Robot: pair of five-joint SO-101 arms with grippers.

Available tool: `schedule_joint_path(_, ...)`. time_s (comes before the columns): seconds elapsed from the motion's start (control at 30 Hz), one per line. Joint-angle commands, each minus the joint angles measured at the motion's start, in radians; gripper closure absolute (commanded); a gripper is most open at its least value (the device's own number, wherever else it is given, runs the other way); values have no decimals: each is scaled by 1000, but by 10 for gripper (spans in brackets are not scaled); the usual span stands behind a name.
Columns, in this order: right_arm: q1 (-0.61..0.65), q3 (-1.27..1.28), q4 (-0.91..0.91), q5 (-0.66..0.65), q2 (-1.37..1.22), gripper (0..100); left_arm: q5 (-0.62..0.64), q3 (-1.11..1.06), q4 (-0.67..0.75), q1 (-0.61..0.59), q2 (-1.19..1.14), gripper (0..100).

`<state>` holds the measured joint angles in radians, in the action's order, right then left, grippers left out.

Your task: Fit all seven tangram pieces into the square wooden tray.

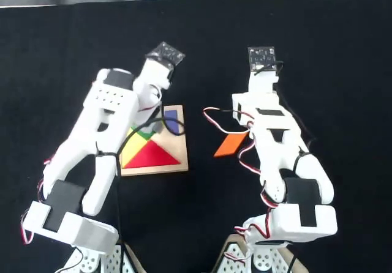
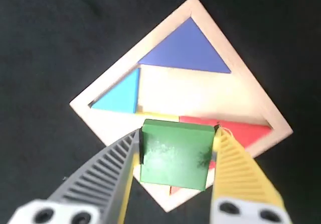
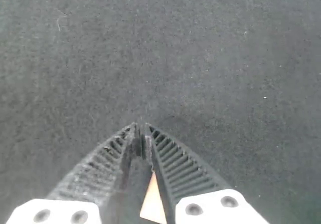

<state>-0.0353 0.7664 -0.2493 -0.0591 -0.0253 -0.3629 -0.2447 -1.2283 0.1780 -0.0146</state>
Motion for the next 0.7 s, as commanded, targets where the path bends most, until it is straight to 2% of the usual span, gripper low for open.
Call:
schedule_joint_path(0.0,-14,-76,15,-9,18,976,11,-79,172,-10,46,801)
schedule_joint_path(0.1,-14,-76,17,-9,16,976,11,-139,278,-12,46,801)
schedule_joint_path(0.2,-12,-76,18,-9,16,976,11,-145,315,-16,31,800)
schedule_joint_path(0.33,-9,-77,18,-9,16,976,-41,-64,269,-18,-75,801)
schedule_joint_path(0.5,-9,-77,20,-9,16,976,-46,85,153,-19,-207,801)
schedule_joint_path(0.67,-11,-77,20,-9,16,976,-49,134,147,-42,-232,801)
